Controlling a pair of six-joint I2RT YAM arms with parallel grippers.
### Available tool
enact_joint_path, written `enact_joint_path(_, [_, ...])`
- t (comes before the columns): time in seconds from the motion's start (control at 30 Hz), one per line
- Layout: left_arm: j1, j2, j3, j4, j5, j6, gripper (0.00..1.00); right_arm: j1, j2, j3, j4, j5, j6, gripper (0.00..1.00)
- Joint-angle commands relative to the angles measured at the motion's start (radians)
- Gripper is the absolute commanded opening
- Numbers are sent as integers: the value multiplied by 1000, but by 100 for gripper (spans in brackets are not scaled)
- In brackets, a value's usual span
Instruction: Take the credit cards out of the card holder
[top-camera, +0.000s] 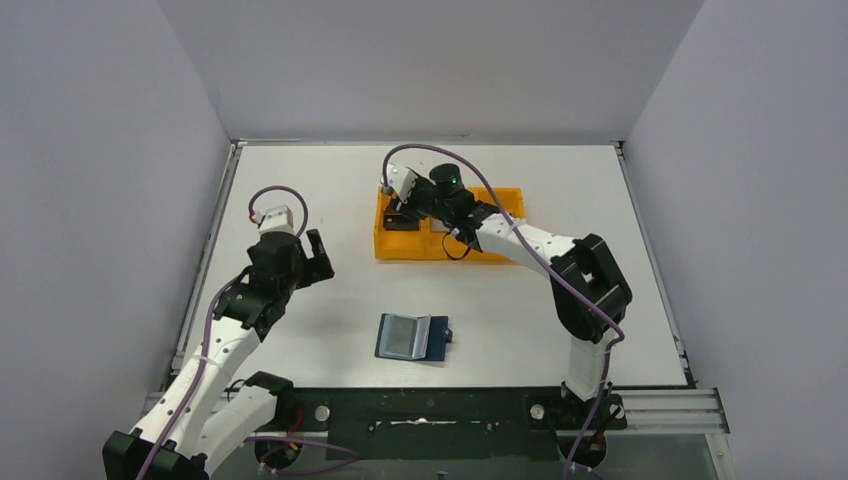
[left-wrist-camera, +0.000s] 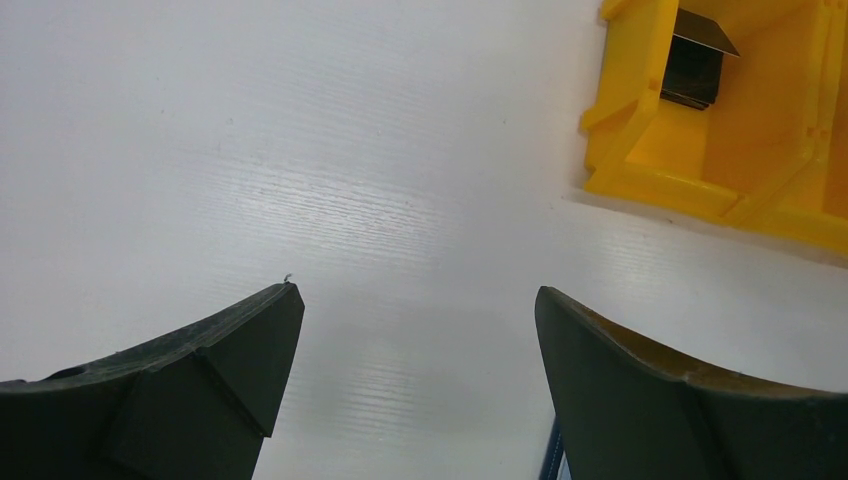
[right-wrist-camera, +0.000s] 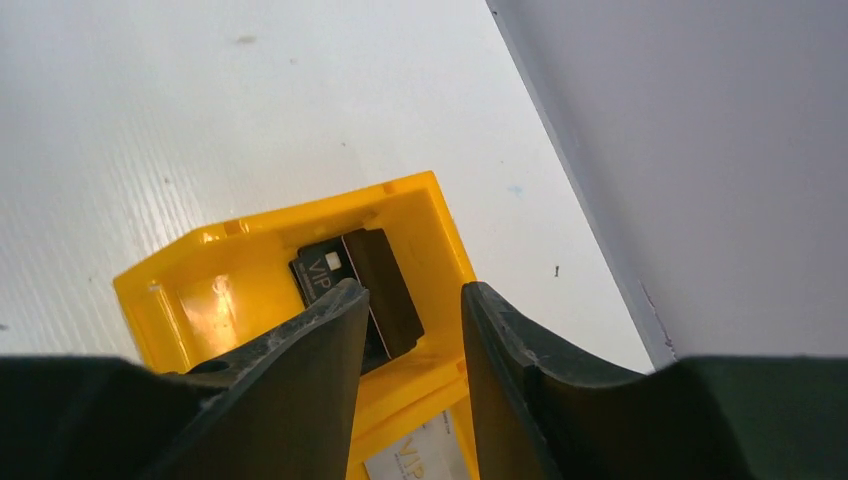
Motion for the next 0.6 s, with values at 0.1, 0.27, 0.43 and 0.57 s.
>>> enact_joint_path(0.1, [9,0,5,46,2,17,88,-6,103,202,-41,36,295,39])
enact_joint_path(0.27, [13,-2,6,45,-2,16,88,-31,272,522,-365,161,587,19])
enact_joint_path(0.43, [17,1,4,49,4,16,88,-40,333,623,-533,246,817,9])
enact_joint_path(0.57, [21,9,5,49,15,19,88,-42,389,657,-572,221,856,9])
